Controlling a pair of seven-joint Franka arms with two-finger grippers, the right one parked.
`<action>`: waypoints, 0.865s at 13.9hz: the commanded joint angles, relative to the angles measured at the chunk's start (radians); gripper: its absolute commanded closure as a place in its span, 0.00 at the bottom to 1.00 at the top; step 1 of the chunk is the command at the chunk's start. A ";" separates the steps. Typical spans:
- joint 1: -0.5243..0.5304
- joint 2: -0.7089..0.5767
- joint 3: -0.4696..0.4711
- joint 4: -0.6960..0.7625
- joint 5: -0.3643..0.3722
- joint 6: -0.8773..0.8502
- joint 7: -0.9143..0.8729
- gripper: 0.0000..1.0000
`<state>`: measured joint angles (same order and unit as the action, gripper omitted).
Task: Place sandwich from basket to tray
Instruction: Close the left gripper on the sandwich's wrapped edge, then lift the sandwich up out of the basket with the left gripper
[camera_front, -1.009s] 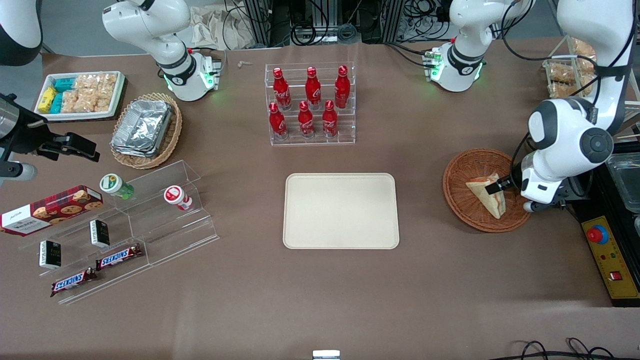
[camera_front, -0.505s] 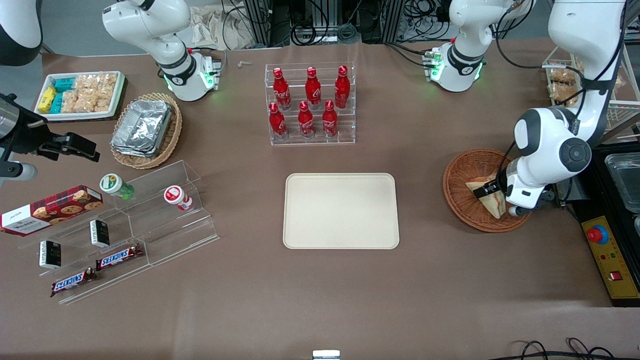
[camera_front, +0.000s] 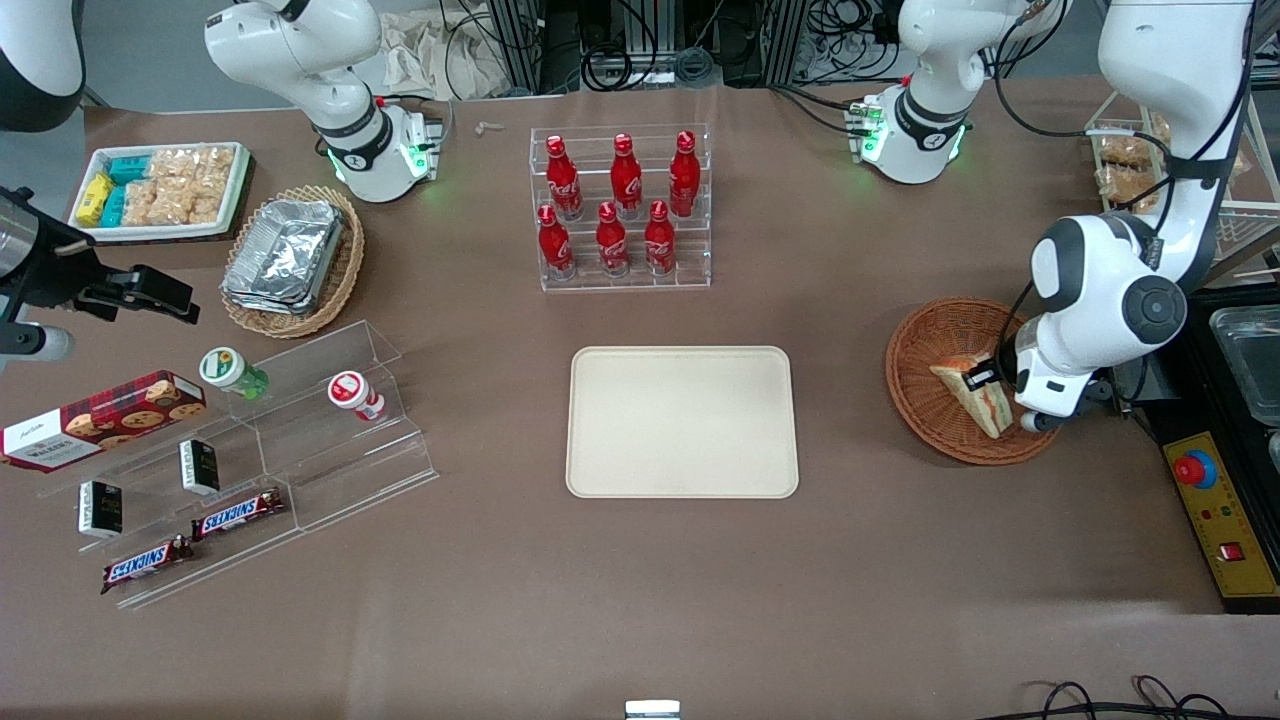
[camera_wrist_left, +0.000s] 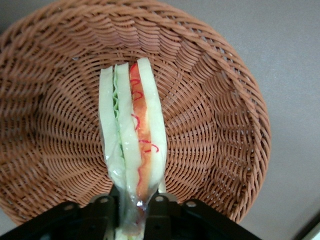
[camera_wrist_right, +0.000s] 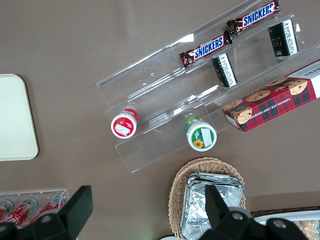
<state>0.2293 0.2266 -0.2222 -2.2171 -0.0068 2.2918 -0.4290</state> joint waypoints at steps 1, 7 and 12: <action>-0.002 -0.032 -0.005 0.109 0.028 -0.154 -0.016 0.94; -0.008 -0.033 -0.060 0.502 0.027 -0.557 -0.001 1.00; -0.013 -0.027 -0.114 0.645 0.027 -0.620 -0.008 1.00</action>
<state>0.2197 0.1753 -0.3163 -1.6282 0.0026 1.7017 -0.4283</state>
